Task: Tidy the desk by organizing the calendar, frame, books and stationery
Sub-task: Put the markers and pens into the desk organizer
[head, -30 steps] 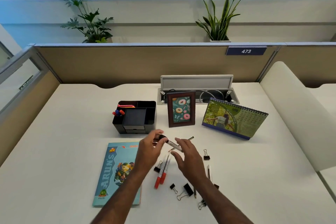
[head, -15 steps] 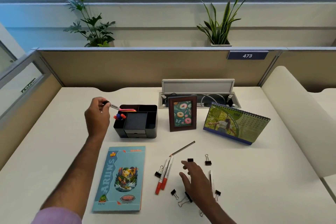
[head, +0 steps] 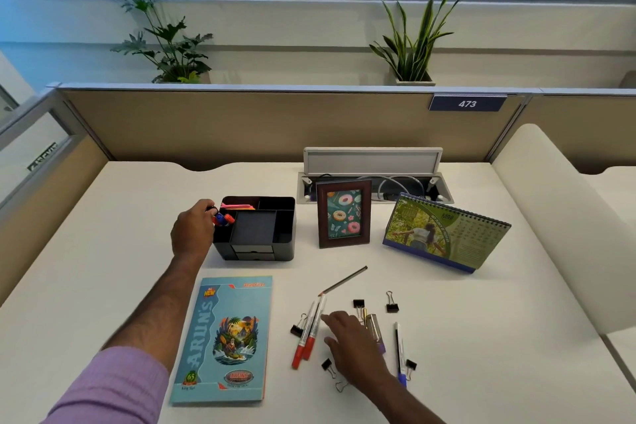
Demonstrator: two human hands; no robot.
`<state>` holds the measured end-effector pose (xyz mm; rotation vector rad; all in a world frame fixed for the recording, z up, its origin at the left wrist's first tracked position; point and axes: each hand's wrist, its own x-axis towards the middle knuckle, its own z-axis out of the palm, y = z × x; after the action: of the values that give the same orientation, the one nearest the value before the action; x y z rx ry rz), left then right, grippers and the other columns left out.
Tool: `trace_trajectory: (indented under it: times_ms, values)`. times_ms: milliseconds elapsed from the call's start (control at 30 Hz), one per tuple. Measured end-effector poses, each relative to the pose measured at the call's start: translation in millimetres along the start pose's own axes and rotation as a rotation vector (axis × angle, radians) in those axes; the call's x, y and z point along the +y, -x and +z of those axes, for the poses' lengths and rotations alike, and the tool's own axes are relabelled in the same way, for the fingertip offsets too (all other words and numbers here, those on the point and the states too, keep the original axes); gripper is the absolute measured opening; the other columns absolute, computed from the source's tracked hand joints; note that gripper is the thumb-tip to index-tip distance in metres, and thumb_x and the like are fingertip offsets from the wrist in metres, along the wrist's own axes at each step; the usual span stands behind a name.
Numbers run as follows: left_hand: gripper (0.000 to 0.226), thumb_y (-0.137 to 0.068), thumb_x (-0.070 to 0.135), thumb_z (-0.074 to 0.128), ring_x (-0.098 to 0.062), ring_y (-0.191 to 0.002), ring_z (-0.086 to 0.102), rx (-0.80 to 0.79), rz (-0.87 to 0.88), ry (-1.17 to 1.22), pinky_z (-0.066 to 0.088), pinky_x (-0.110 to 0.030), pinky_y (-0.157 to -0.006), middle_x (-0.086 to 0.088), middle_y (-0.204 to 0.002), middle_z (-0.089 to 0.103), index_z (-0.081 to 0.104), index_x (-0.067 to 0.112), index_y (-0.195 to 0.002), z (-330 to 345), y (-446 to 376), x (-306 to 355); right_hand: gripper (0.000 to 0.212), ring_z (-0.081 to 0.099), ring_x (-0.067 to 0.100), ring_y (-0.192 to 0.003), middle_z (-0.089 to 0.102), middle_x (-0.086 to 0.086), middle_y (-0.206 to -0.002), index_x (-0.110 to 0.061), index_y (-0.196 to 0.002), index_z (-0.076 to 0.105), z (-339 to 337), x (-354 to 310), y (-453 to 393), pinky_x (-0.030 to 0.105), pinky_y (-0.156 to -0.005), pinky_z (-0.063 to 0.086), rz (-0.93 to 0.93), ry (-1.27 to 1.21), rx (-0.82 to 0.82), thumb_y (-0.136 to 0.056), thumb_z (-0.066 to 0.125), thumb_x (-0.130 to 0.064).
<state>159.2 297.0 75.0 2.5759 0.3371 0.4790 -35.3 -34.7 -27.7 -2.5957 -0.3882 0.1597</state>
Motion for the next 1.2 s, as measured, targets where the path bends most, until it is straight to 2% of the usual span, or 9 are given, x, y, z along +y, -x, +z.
trace_trajectory:
  times_ms: [100, 200, 333, 433, 633, 833, 1033, 1133, 1200]
  values:
    - [0.032, -0.096, 0.005, 0.059, -0.043, -0.096, 0.067, -0.075, 0.001, -0.071, 0.056, -0.044, -0.074, -0.022, -0.108, 0.072, 0.063, 0.007, -0.127, 2.4, 1.3, -0.8, 0.049, 0.062, 0.017, -0.105, 0.059, -0.007, -0.128, -0.028, -0.126, 0.055, 7.1, -1.4, -7.9, 0.028, -0.076, 0.054, -0.039, 0.054, -0.052, -0.081, 0.07, -0.017]
    - [0.053, -0.089, -0.003, 0.063, -0.042, -0.109, 0.063, -0.194, -0.021, -0.109, 0.055, -0.047, -0.083, -0.021, -0.125, 0.066, 0.054, 0.01, -0.14, 7.8, 2.8, -6.5, 0.059, 0.058, 0.022, -0.114, 0.054, -0.004, -0.137, -0.028, -0.127, 0.052, 10.3, -1.0, -13.5, 0.034, -0.081, 0.053, -0.088, 0.088, -0.117, -0.075, 0.07, -0.006]
    - [0.07, -0.091, 0.002, 0.062, -0.04, -0.136, 0.042, -0.341, -0.037, -0.231, 0.047, -0.051, -0.1, -0.017, -0.154, 0.039, 0.033, 0.018, -0.153, 14.8, 1.5, -9.9, 0.068, 0.06, 0.025, -0.109, 0.055, -0.001, -0.135, -0.027, -0.123, 0.055, 11.1, 1.7, -18.2, 0.034, -0.075, 0.053, -0.143, 0.137, -0.144, -0.062, 0.068, 0.0]
    - [0.074, -0.093, 0.006, 0.059, -0.039, -0.144, 0.027, -0.389, -0.022, -0.317, 0.042, -0.053, -0.104, -0.015, -0.161, 0.024, 0.023, 0.021, -0.156, 12.7, 0.0, -8.4, 0.068, 0.062, 0.025, -0.102, 0.058, 0.0, -0.13, -0.027, -0.117, 0.057, 9.5, 2.3, -20.7, 0.033, -0.069, 0.054, -0.167, 0.152, -0.153, -0.056, 0.072, -0.001]
    - [0.07, -0.092, 0.002, 0.057, -0.04, -0.146, 0.023, -0.206, -0.032, -0.175, 0.041, -0.056, -0.105, -0.017, -0.161, 0.024, 0.027, 0.015, -0.155, 8.9, 17.3, -1.5, 0.054, 0.061, 0.021, -0.091, 0.059, -0.002, -0.122, -0.029, -0.104, 0.059, 6.7, 3.5, -22.4, 0.03, -0.063, 0.05, -0.19, 0.226, -0.129, -0.059, 0.069, 0.0]
    - [0.062, -0.096, 0.008, 0.056, -0.04, -0.146, 0.026, -0.062, 0.081, -0.047, 0.034, -0.055, -0.11, -0.017, -0.16, 0.027, 0.032, 0.014, -0.153, 7.6, 67.0, 29.8, 0.038, 0.058, 0.019, -0.085, 0.058, -0.004, -0.112, -0.031, -0.093, 0.059, 6.1, 11.7, -24.3, 0.029, -0.061, 0.046, -0.178, 0.296, -0.148, -0.064, 0.069, -0.007]
    - [0.054, -0.097, 0.015, 0.058, -0.028, -0.146, 0.026, -0.113, 0.122, 0.195, 0.033, -0.044, -0.111, -0.005, -0.163, 0.024, 0.044, 0.022, -0.148, 27.4, 134.8, 50.7, 0.039, 0.057, 0.015, -0.078, 0.06, -0.009, -0.101, -0.032, -0.096, 0.059, -9.9, 2.1, -27.4, 0.026, -0.058, 0.04, -0.167, 0.219, -0.008, -0.07, 0.069, -0.005]
    - [0.037, -0.1, 0.025, 0.055, -0.019, -0.137, 0.04, -0.152, 0.12, 0.338, 0.043, -0.04, -0.107, -0.002, -0.153, 0.041, 0.056, 0.021, -0.137, 30.5, 167.9, 65.2, 0.028, 0.055, 0.014, -0.08, 0.063, -0.009, -0.099, -0.029, -0.105, 0.061, -30.4, -14.2, -30.1, 0.028, -0.06, 0.044, -0.118, 0.085, 0.121, -0.085, 0.065, -0.01]
    - [0.034, -0.099, 0.036, 0.054, -0.005, -0.121, 0.052, -0.171, 0.115, 0.437, 0.051, -0.034, -0.099, 0.004, -0.136, 0.055, 0.059, 0.023, -0.13, 25.6, 186.3, 75.4, 0.021, 0.055, 0.014, -0.086, 0.064, -0.009, -0.101, -0.028, -0.11, 0.062, -42.3, -26.3, -30.9, 0.029, -0.065, 0.049, -0.075, -0.001, 0.196, -0.092, 0.06, -0.018]
